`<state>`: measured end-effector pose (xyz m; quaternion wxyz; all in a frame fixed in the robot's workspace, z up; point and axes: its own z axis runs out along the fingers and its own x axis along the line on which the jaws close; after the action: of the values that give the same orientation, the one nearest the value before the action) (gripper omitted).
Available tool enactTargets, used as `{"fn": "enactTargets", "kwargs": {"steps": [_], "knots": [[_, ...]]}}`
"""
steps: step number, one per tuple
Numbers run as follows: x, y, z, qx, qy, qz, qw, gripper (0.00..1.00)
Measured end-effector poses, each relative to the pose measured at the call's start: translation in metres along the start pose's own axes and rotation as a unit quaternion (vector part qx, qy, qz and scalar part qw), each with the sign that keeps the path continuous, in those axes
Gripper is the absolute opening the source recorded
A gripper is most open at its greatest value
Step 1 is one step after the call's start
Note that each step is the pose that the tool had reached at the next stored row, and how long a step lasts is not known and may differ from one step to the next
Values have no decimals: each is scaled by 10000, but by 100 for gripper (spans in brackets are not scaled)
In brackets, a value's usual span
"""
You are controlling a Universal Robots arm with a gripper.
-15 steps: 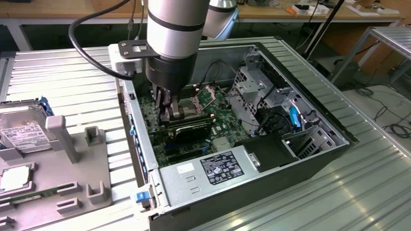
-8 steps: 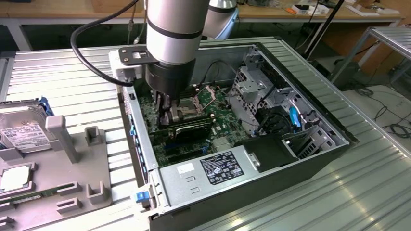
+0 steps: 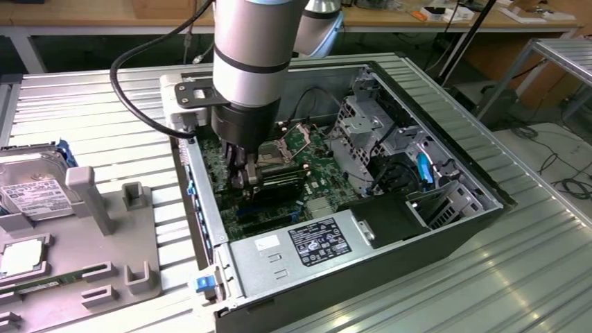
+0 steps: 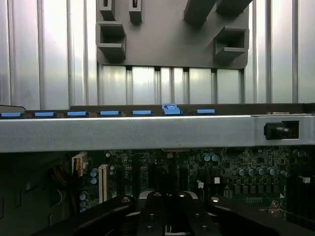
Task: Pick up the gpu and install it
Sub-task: 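Press down on the gpu until it lock into place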
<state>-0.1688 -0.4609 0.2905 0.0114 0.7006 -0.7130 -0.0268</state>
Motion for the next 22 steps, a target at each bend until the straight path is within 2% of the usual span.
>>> {"fn": "enactTargets", "kwargs": {"steps": [3,9,13,22], "knots": [[-11,0,9,0,-13,73,10000,11],[-124,4,40,2,-15,92,10000,11],[-122,39,120,2,-15,92,10000,11],[-120,41,147,0,-11,92,10000,11]]}}
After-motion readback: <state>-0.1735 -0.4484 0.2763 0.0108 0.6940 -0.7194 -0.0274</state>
